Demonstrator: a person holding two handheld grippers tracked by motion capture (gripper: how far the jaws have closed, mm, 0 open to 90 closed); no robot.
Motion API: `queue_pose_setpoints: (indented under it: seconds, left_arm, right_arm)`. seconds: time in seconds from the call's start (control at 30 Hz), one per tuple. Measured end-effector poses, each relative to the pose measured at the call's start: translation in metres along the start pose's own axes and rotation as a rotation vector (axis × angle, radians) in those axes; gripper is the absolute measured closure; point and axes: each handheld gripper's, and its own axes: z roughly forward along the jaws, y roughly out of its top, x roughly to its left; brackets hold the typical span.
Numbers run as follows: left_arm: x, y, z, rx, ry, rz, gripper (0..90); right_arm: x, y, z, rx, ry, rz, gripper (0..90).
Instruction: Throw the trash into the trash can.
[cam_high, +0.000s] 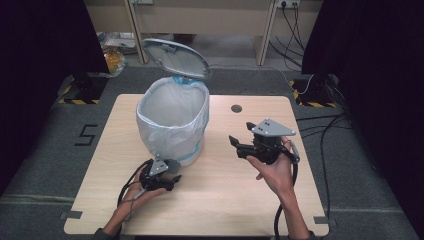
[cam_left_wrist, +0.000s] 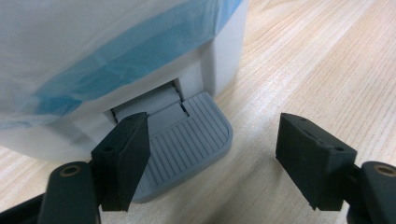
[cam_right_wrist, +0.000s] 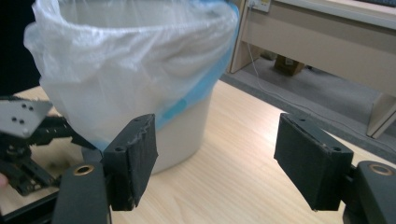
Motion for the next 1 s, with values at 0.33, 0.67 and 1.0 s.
queue_pose_setpoints:
  seconds: [0.33,0.67,1.0]
  left_arm:
    - [0.000,0.000,0.000,-0.002,0.002,0.001,25.6]
    - [0.000,0.000,0.000,-0.003,0.002,0.000,25.7]
    - [0.000,0.000,0.000,-0.004,0.002,0.001,25.7]
  right_arm:
    - [0.004,-0.034,-0.002,0.027,-0.008,0.017,28.7]
    - [0.005,-0.063,-0.003,0.080,-0.045,0.025,27.9]
    - [0.007,-0.094,0.001,0.112,-0.048,0.058,27.7]
